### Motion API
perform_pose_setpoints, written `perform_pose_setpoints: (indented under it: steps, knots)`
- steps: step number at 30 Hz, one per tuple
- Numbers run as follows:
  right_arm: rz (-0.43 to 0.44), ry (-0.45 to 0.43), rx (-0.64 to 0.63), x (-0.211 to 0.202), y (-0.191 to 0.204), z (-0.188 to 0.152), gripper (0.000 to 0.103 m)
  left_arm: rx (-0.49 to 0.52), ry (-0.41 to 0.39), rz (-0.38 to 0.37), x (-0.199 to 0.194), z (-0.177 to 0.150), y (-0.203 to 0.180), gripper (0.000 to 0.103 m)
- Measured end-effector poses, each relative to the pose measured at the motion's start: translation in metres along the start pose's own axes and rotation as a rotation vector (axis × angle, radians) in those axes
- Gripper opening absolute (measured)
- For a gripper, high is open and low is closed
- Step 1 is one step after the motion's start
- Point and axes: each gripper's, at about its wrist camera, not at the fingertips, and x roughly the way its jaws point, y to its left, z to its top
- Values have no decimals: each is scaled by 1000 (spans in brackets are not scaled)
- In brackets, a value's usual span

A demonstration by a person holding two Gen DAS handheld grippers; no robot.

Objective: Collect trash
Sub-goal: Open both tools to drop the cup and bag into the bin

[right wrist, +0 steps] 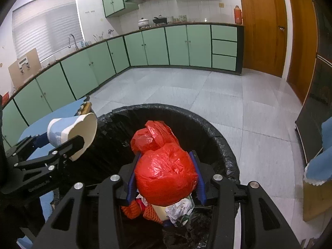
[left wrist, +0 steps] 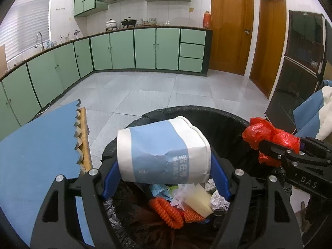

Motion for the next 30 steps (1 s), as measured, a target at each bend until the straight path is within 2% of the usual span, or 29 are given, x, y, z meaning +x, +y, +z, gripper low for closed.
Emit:
perform_pose_setpoints:
  steps: [10, 14, 16, 18, 20, 21, 26, 30]
  knots:
    - [-17, 36, 5, 16, -3, -5, 45, -2, 32, -5, 14, -1, -3, 73]
    - [-22, 42, 0, 18, -3, -5, 48, -7, 44, -15, 17, 1, -4, 75]
    - [-26, 46, 1, 18, -1, -5, 54, -11, 51, -24, 17, 1, -4, 84]
    - [-34, 43, 3, 17, -2, -5, 68, -20, 48, -38, 16, 2, -3, 86]
    - [-42, 38, 3, 14, -3, -6, 74, -36, 49, -53, 13, 3, 0, 87]
    - [-48, 36, 3, 12, -4, -7, 82, -46, 46, -56, 11, 3, 1, 87]
    - [-52, 17, 21, -1, -6, -7, 92, -55, 4, -51, -8, 6, 8, 88]
    - [-38, -7, 13, -17, 0, -5, 95, -66, -32, -27, -32, 8, 20, 89]
